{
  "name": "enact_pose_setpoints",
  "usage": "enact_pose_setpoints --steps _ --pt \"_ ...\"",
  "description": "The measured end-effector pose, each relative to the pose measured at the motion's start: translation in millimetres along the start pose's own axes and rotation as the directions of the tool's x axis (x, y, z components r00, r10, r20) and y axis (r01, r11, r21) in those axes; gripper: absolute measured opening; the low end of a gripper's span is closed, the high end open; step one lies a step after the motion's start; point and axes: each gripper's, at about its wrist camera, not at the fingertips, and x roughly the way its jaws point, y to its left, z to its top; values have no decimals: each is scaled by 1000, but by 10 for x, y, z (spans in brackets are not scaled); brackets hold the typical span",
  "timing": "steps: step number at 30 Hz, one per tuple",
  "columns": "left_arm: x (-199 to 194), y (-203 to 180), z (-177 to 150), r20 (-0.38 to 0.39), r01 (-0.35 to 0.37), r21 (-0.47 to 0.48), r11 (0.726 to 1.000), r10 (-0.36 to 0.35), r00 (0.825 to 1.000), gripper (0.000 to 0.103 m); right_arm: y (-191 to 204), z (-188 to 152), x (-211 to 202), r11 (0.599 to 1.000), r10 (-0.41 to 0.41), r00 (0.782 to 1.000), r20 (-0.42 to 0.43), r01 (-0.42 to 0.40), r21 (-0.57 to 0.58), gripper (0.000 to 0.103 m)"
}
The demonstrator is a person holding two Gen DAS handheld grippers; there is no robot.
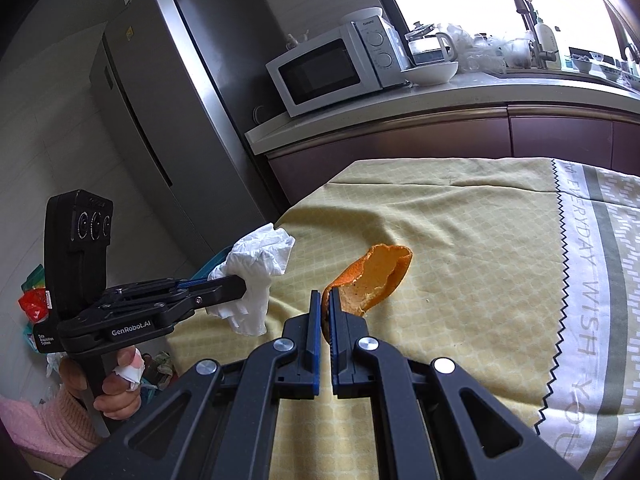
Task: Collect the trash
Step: 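Lift the tissue and orange peel and carry both toward the teal bin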
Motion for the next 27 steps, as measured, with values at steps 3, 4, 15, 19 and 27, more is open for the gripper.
enact_pose_setpoints --steps 3,4,15,19,27 --pt "-49 43 -20 8 -11 -3 1000 11 1000 14 61 14 46 1000 12 1000 -6 -12 -7 3" --pt "-65 61 -26 10 -14 -5 1000 14 1000 14 83 14 58 1000 14 1000 -8 -15 -10 3" --pt "-211 244 -89 31 -50 -27 998 51 998 14 310 41 196 997 52 998 -30 -54 -51 3" --pt "-261 285 -110 36 -63 -32 997 65 997 14 372 44 242 996 64 997 -38 -66 -61 3" --pt "-356 349 -143 45 -86 -40 995 88 995 14 481 50 314 993 84 995 -52 -88 -77 3"
